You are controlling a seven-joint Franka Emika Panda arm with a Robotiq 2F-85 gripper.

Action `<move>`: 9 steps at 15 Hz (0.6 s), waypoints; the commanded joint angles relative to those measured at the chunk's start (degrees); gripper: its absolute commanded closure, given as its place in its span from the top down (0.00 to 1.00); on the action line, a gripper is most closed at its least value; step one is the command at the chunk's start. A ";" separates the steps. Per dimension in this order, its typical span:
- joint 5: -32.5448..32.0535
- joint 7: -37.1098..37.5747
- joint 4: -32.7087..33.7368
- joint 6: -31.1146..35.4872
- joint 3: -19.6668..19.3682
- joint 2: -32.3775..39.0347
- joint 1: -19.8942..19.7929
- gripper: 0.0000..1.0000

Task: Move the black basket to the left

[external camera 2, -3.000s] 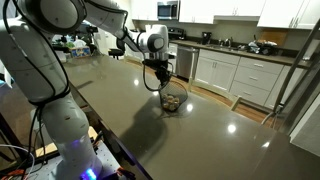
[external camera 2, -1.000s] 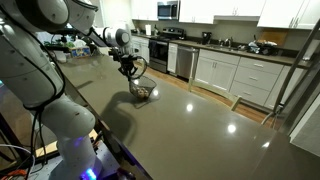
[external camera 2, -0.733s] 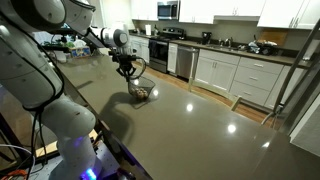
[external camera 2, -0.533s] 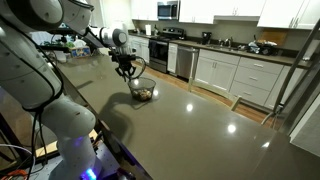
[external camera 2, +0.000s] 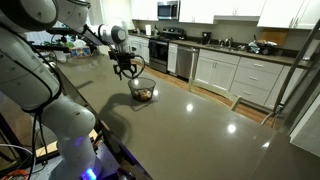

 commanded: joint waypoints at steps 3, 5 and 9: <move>0.65 7.73 0.09 -3.37 -0.67 -3.26 -2.14 1.00; 0.51 10.78 0.04 -2.97 -1.03 -4.14 -3.12 1.00; -0.01 17.04 0.04 -2.21 -1.53 -5.28 -5.37 1.00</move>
